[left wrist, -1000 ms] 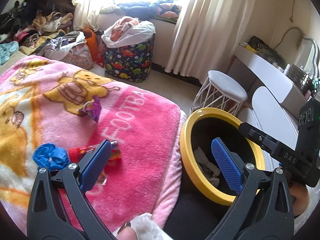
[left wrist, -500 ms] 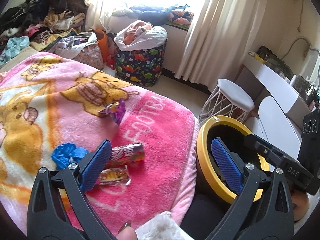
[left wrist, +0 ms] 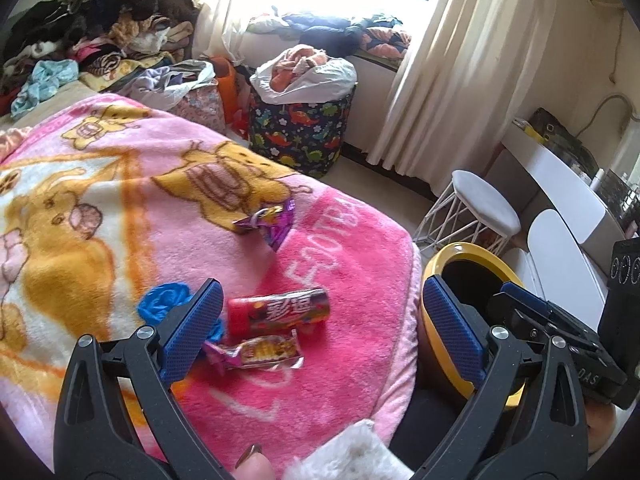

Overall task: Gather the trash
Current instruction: 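Move both tools back over the remaining trash on the blanket, then grasp the pink wrapper with left tool while right tool grasps the red candy tube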

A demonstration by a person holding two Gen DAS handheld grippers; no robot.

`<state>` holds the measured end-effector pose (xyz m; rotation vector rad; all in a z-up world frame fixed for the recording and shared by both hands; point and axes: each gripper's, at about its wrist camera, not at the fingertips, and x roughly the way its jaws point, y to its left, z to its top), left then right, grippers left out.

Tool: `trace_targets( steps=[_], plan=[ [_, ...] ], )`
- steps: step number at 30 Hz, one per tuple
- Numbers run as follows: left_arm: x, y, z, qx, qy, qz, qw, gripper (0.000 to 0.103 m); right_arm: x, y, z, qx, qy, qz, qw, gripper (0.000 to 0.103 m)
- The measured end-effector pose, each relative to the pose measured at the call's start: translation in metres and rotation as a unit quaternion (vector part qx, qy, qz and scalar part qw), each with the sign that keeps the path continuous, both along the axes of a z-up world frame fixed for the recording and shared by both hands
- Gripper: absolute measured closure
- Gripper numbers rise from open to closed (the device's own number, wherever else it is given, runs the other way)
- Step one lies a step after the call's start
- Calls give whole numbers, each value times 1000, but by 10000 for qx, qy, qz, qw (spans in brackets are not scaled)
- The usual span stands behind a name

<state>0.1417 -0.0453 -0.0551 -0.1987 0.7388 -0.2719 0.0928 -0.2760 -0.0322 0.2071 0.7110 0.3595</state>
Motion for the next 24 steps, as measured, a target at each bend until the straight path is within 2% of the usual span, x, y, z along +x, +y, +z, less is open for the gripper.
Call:
trace_targets(
  steps=[5,17,24],
  plan=[
    [-1,21,-7,-2,154,166,9997,13,4,16,0,-147,-8,196,9997,29],
    [-13,55,-47,-283,861,177,9957,38,20,45,-6,-415,65,542,9976,29],
    [-14,63,-65,-595,1173,114,9912,59,33,68,-13,-698,151,830,9940,29]
  ],
)
